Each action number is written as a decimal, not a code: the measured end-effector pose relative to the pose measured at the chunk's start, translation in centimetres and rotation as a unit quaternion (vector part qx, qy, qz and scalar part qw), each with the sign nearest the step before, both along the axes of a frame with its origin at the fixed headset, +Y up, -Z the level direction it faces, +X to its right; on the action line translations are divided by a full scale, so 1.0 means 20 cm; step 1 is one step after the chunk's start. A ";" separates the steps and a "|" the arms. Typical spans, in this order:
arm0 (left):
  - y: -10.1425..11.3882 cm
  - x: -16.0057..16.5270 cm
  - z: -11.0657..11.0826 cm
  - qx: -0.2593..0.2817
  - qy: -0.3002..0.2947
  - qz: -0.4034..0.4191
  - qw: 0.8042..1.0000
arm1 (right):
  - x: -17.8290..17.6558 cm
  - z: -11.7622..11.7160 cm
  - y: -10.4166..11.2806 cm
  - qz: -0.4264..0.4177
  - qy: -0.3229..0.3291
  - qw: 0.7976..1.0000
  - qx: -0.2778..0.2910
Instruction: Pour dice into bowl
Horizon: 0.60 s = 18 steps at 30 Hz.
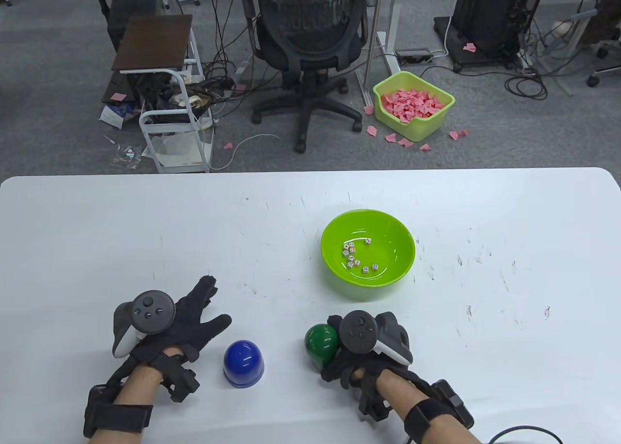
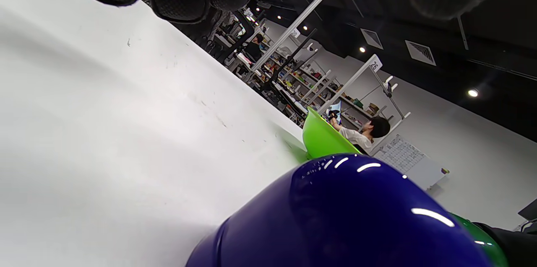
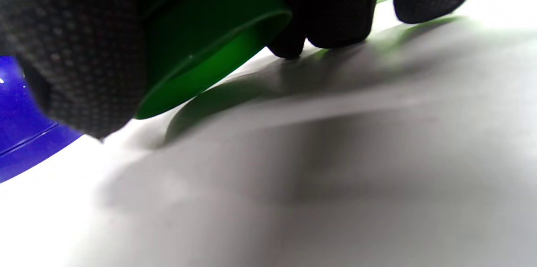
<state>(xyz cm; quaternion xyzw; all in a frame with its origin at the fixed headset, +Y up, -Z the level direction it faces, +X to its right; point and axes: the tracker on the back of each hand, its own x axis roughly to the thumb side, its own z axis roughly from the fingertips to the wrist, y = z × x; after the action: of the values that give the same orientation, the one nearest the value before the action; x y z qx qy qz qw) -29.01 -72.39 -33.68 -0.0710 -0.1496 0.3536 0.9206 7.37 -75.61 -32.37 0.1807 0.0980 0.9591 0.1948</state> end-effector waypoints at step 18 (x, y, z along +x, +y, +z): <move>-0.01 -0.02 -0.01 -0.002 0.003 -0.003 1.000 | 0.04 0.00 -0.02 -0.009 -0.032 0.998 -0.056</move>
<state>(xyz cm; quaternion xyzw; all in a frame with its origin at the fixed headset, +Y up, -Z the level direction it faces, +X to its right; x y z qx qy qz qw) -29.41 -72.49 -33.85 -0.0718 -0.1460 0.3513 0.9220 8.26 -76.07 -32.38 0.1396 0.1433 0.9557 0.2158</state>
